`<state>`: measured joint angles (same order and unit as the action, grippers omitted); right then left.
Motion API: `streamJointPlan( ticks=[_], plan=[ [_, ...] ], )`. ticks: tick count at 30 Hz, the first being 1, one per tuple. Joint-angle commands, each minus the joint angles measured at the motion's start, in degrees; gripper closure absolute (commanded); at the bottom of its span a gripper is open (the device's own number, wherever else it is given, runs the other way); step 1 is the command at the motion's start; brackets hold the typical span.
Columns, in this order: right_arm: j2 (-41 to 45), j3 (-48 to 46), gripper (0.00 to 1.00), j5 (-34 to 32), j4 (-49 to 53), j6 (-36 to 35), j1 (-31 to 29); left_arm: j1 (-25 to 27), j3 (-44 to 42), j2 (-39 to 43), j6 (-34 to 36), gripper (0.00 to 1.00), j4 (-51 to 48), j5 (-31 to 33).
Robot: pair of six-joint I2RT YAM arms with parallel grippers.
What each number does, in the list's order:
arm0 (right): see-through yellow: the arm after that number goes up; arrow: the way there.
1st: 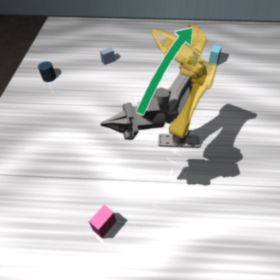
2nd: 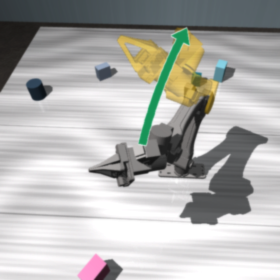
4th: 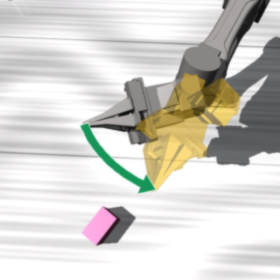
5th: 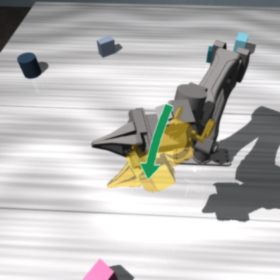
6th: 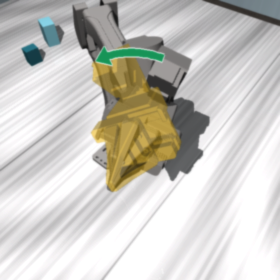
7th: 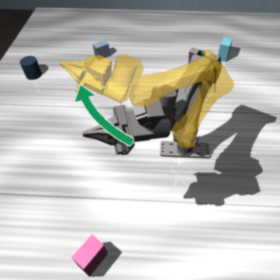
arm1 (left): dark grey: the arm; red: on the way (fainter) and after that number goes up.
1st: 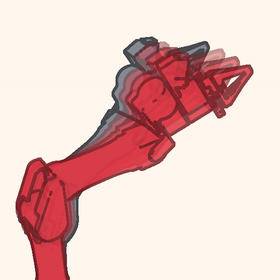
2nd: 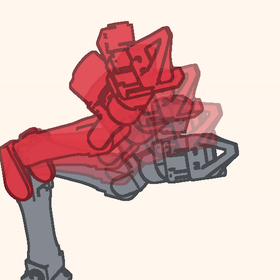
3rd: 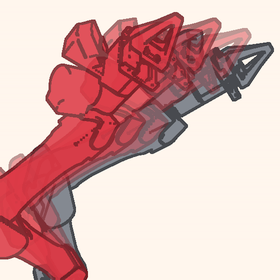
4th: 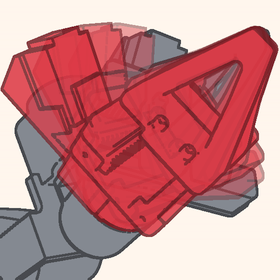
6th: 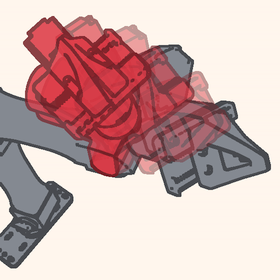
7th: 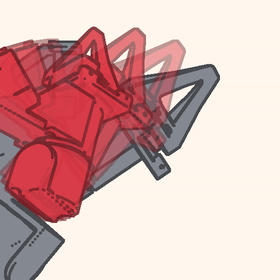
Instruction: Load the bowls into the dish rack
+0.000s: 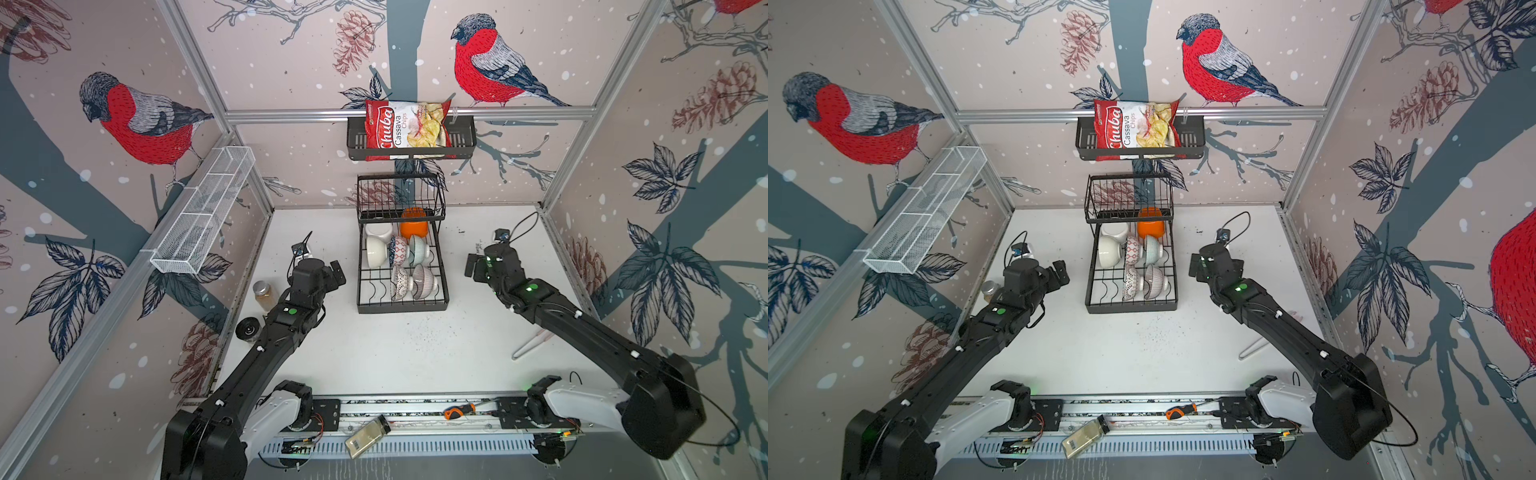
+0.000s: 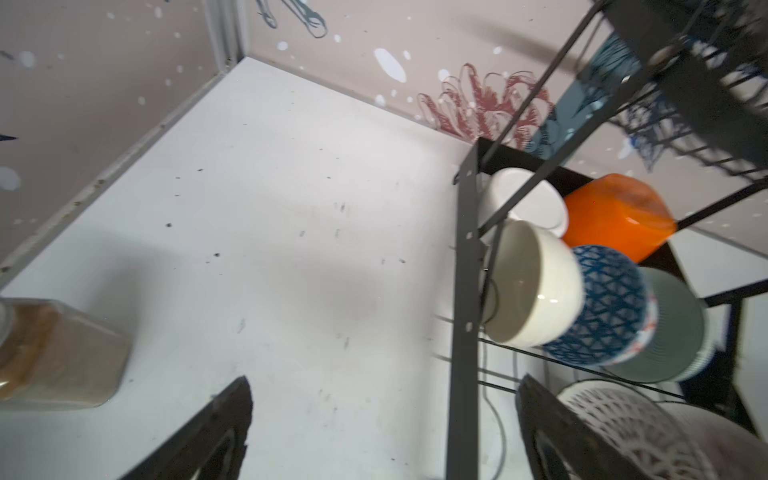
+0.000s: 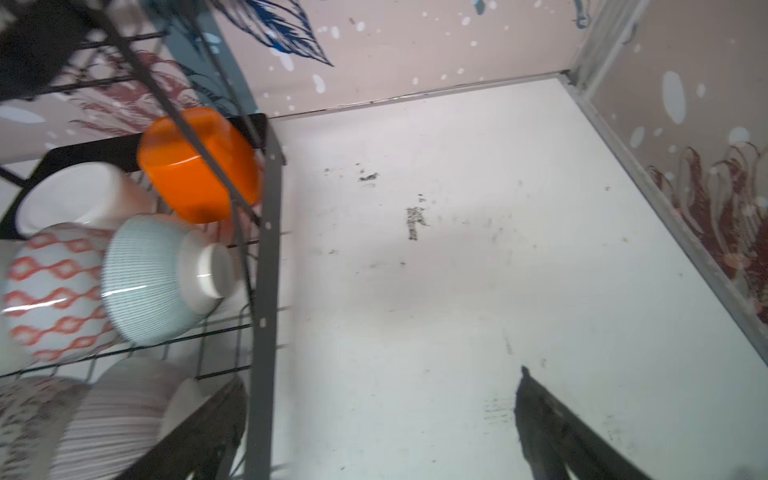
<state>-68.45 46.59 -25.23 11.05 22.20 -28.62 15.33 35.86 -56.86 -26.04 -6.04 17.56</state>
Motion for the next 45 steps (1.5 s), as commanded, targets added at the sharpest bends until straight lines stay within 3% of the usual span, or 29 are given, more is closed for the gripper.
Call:
streamJointPlan(
  ticks=[1,7,10,17,21,24,27,31,34,35,37,39,43,45],
  plan=[
    [0.8,-3.6,0.0,-0.2,-4.8,-2.2,5.1,-0.1,-2.8,0.0,3.0,0.03,4.8,3.4],
    [1.2,-13.0,0.0,0.5,-16.9,-4.0,15.5,-0.1,-7.4,-0.6,5.6,0.02,13.2,5.4],
    [-0.4,-18.6,0.0,0.7,-28.2,-6.1,19.1,-0.1,-11.8,0.6,8.9,0.02,20.3,7.4],
    [-7.2,-27.1,0.0,5.4,-50.6,-9.6,23.7,-0.1,-19.6,4.5,14.9,0.01,31.3,10.1],
    [-9.2,-26.7,0.0,4.1,-54.6,-11.7,25.8,-0.2,-23.8,5.4,19.3,0.01,39.9,11.1],
    [-10.1,-27.8,0.0,8.1,-60.5,-11.2,28.7,-1.2,-27.3,2.5,22.0,0.01,49.5,10.4],
    [-12.0,-32.9,0.0,12.8,-74.7,-12.1,30.8,-4.1,-30.0,-2.0,22.7,0.01,59.3,7.8],
    [-13.1,-34.0,0.0,15.7,-77.1,-14.1,30.0,-8.9,-32.0,-9.4,22.4,0.01,70.7,2.6],
    [-18.7,-37.5,0.0,19.1,-90.3,-17.3,29.0,-10.3,-32.2,-14.6,23.3,0.01,79.7,0.3],
    [-18.9,-37.2,0.0,18.4,-89.9,-17.8,28.4,-10.7,-31.7,-16.9,24.1,0.01,82.0,0.1],
    [-17.0,-33.0,0.01,15.6,-78.4,-17.0,27.8,-11.0,-30.6,-20.0,25.4,0.01,84.4,-0.7],
    [-18.2,-34.7,0.0,15.0,-83.7,-17.5,27.5,-11.6,-30.0,-24.4,25.1,0.01,87.9,-1.2],
    [-17.8,-33.5,0.0,14.1,-80.7,-17.0,27.4,-11.8,-29.6,-34.1,25.9,0.02,97.0,-2.4],
    [-17.4,-33.4,0.01,13.8,-79.9,-17.1,27.2,-11.9,-28.2,-31.4,25.1,0.02,90.2,-2.3]
  ],
)
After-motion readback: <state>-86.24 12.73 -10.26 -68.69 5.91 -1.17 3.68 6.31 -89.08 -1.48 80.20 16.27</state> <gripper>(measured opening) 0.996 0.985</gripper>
